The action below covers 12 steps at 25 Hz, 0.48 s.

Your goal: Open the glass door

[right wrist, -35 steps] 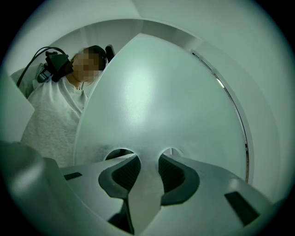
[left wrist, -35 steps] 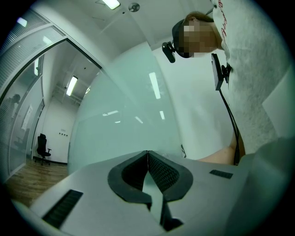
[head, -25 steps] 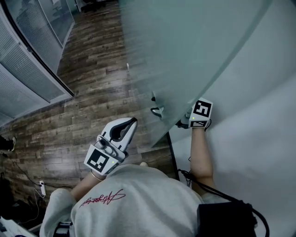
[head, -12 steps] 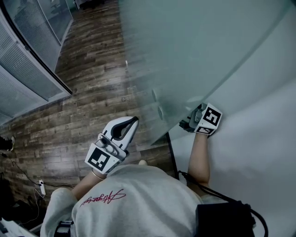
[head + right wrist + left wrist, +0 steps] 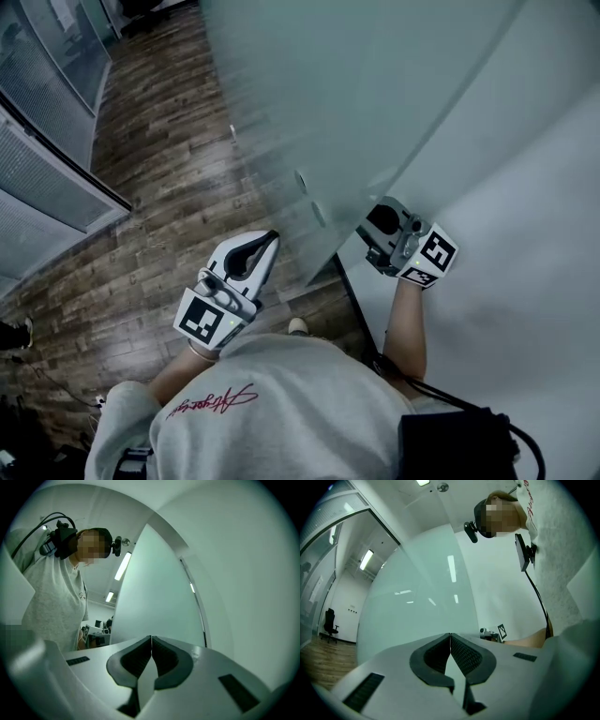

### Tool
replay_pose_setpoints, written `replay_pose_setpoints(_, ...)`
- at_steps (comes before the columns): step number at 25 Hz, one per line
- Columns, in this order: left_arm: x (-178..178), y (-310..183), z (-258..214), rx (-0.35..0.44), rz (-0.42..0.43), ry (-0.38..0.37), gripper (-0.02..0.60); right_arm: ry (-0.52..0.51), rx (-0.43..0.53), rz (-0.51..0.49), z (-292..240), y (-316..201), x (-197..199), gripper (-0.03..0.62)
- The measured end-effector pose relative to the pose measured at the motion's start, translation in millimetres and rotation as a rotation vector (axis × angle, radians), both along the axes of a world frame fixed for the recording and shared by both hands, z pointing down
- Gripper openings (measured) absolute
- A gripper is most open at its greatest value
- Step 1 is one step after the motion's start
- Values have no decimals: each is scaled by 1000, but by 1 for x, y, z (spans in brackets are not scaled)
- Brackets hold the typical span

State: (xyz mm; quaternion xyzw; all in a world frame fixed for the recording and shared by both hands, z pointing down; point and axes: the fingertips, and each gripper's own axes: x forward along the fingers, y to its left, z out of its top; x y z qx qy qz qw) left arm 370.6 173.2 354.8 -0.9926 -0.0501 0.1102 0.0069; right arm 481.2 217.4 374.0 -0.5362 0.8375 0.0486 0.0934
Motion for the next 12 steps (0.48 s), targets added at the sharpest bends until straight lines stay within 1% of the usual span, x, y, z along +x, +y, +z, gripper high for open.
replay_pose_setpoints(3, -6, 3, -6, 1, 51, 18, 12, -23, 16, 72, -5, 12, -3, 18)
replay_pose_setpoints(6, -13, 6, -11, 8, 84, 30, 12, -20, 13, 127, -7, 24, -14, 17)
replay_pose_setpoints(8, -20, 9, -16, 3, 108, 37, 12, -18, 8, 159, -8, 31, -24, 17)
replay_pose_setpoints(12, -32, 10, -24, 6, 151, 50, 13, -26, 29, 210, -17, 43, -40, 17)
